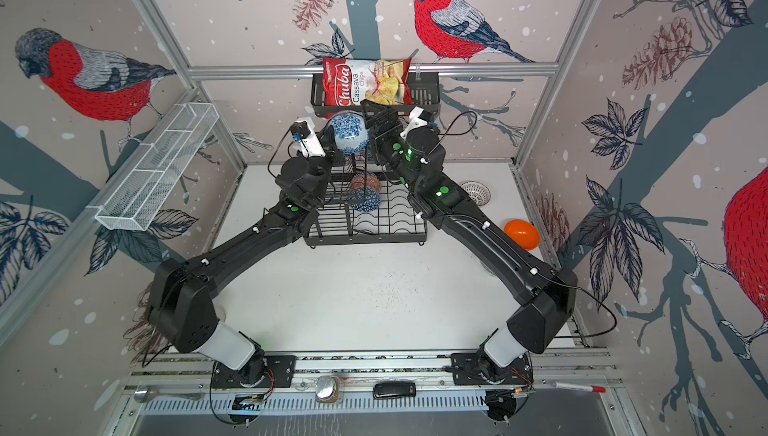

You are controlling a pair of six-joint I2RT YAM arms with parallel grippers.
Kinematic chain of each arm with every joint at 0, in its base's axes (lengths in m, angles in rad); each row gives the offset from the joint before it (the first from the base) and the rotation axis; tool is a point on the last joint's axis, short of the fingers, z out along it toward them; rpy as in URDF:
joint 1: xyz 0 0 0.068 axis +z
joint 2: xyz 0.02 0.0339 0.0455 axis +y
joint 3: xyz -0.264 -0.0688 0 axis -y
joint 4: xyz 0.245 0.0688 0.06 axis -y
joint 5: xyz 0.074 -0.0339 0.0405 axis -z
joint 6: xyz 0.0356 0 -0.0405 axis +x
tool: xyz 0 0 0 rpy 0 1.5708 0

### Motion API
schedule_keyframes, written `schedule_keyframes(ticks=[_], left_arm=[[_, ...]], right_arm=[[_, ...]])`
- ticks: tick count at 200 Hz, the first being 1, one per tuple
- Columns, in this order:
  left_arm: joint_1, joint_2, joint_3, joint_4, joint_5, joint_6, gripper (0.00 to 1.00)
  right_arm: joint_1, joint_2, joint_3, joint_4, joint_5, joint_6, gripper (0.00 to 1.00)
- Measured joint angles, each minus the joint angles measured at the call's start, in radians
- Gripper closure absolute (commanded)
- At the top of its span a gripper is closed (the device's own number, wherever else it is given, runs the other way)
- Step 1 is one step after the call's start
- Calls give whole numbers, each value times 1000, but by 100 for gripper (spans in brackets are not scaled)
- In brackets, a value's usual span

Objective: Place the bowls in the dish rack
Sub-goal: 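Raise the blue floral bowl high above the rack with both grippers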

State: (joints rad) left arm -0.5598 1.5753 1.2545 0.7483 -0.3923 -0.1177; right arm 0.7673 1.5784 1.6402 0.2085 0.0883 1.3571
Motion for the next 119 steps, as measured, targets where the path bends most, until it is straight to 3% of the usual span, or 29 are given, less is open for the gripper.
schedule_keyframes(ticks=[33,68,119], left_arm=[[-2,2,-44,105,7,52,100],[-11,1,-78,171,16,99,100],[-68,-23,-124,270,14,216,100]], right_arm=[[20,43,14,53,-16,55,1],[29,77,22,106,-5,88,16],[31,106,38,154,45,114,28]])
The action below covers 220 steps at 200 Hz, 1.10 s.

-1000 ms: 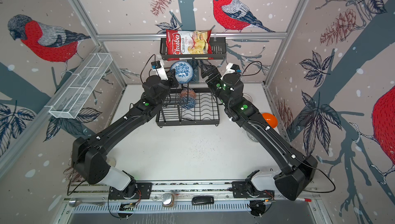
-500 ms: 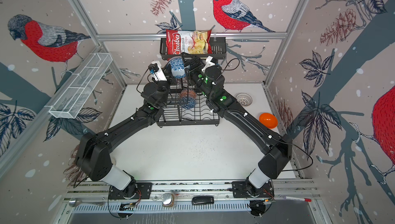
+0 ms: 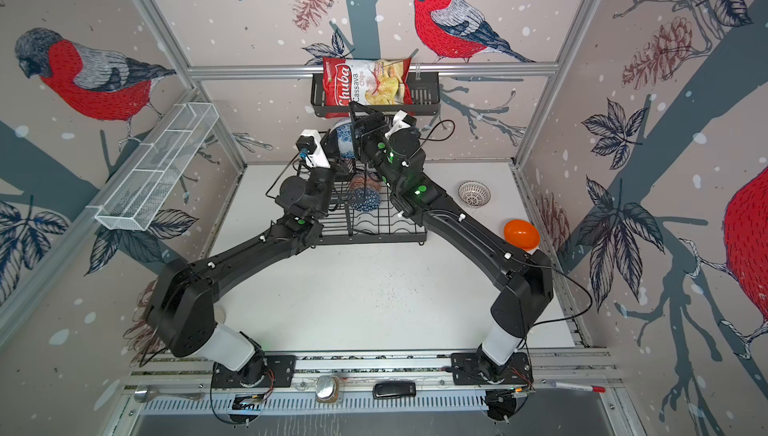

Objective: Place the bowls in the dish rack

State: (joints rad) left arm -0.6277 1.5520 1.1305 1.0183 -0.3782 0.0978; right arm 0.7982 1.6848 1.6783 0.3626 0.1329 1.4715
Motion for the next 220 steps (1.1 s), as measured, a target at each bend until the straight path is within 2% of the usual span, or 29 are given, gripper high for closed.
schedule_keyframes(ticks=[27,68,117,162,211,220], left_arm=[[-11,-12,-13,37,-19,56,100],[-28,-19,-19,69,-50,128,100],[-43,-25,-23,64,-82,217,100],[-44,-28,-30,31,-93,246,100],[-47,-33,-27,-10,-83,249,100],[-47,-37,-26,-22,-79,249,96]], right_arm=[[0,11,7,10,6,23,40],[-1,14,-20,37,3,68,53],[-4,-15,-98,118,-10,112,81],[-7,-44,-151,159,-48,134,98],[-17,-63,-224,241,-58,146,100],[-18,-64,-234,261,-59,146,100]])
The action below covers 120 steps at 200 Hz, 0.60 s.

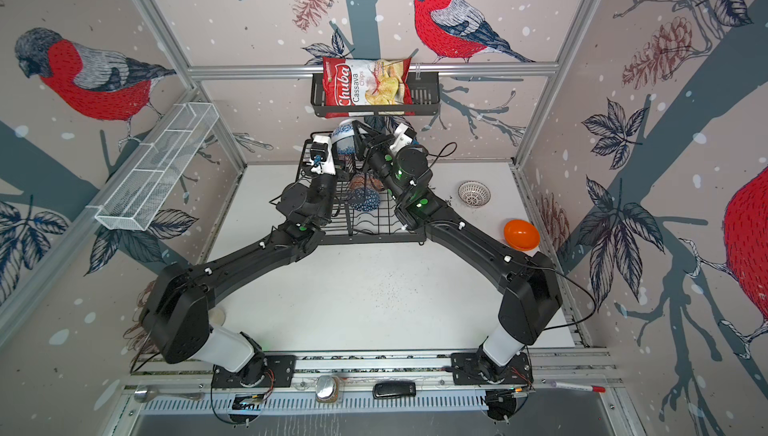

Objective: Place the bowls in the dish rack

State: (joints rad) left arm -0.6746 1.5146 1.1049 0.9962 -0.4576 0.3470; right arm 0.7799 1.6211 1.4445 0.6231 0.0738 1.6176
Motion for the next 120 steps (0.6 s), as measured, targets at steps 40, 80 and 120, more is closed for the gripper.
schedule_keyframes(ticks=[40,80,120], left_arm=[[0,-20,6,-34,21,-2,82],[-9,-50,8,-40,92,-60,57],[-8,-90,-16,-39,110,-116,34]], right_arm=[[-9,1,-35,110,-43,-25,100],[-28,14,-39,179,-61,-93,100],[-32,16,-49,246,-67,-144,100]])
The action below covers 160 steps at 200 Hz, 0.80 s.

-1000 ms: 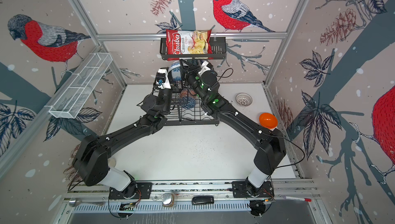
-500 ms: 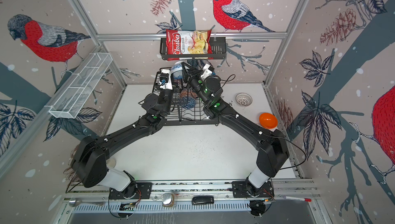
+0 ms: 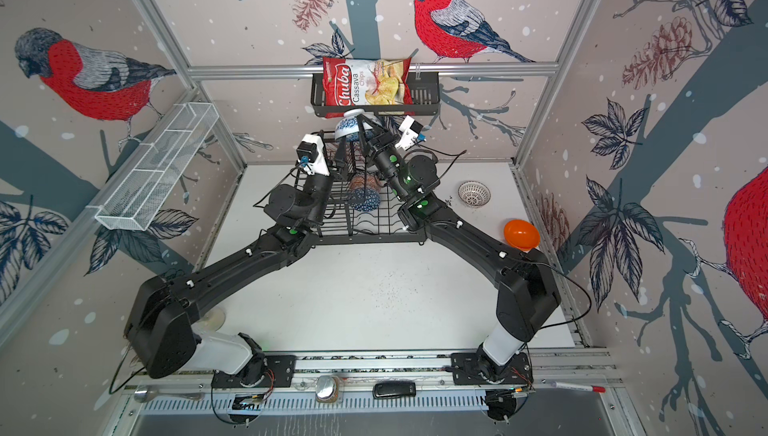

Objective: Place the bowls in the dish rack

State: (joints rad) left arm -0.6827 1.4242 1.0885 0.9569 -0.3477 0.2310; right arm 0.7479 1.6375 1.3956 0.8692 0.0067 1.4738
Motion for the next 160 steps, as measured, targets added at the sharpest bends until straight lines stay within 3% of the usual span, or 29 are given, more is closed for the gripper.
schedule_keyframes(ticks=[47,66,119,160], left_arm=[[0,-45,-38,-15,16,-49,18],[0,-58,-45,-53,26,-58,2],[4,-108,-47,-220,29,-65,2],[6,-136,35,-427,29,-77,2]], right_arm=[[-11,9,-16,79,-4,-31,100],[-18,9,-16,101,-9,-38,100],[-28,3,-41,142,-22,-61,100],[-57,-41,-138,176,-27,-61,100]])
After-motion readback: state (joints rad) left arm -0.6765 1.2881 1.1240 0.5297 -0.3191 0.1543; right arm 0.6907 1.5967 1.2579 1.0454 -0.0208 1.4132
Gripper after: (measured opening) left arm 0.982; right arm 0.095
